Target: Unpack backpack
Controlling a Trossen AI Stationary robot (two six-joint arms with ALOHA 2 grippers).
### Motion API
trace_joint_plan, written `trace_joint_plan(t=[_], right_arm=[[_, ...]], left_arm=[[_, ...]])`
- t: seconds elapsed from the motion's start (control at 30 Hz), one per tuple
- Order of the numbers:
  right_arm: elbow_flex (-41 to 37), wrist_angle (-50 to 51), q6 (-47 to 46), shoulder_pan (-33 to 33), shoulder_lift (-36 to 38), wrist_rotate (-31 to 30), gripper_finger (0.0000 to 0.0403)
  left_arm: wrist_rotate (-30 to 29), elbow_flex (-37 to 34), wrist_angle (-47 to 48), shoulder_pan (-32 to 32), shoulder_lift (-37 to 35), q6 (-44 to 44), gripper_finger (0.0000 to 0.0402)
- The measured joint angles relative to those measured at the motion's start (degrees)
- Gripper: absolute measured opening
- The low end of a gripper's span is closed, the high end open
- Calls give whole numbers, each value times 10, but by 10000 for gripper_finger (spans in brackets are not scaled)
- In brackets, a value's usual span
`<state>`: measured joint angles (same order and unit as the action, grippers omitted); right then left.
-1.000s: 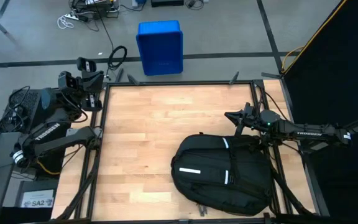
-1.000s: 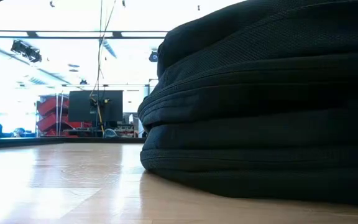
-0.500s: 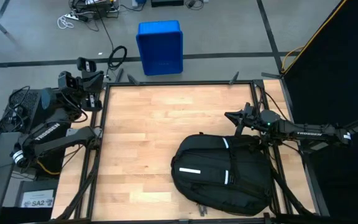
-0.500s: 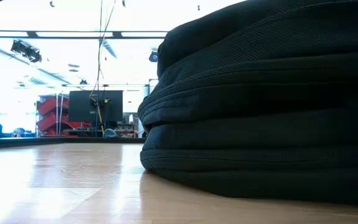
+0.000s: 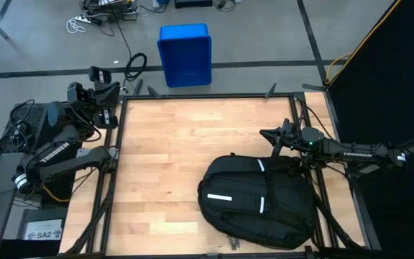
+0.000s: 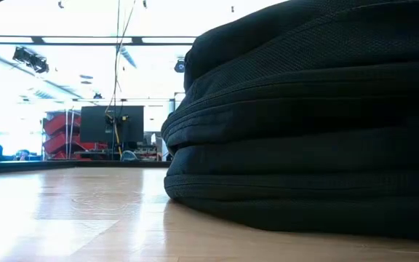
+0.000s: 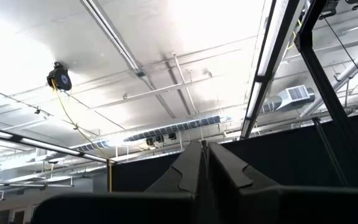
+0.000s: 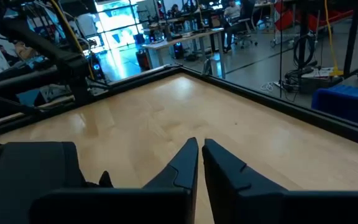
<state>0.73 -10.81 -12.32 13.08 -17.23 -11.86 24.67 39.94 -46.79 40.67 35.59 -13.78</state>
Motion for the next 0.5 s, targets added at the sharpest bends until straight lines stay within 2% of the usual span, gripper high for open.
trace_joint_plan(t=[0.5], right_arm=[[0, 0, 0, 0, 0, 0, 6]], left_arm=[[0, 0, 0, 0, 0, 0, 1]])
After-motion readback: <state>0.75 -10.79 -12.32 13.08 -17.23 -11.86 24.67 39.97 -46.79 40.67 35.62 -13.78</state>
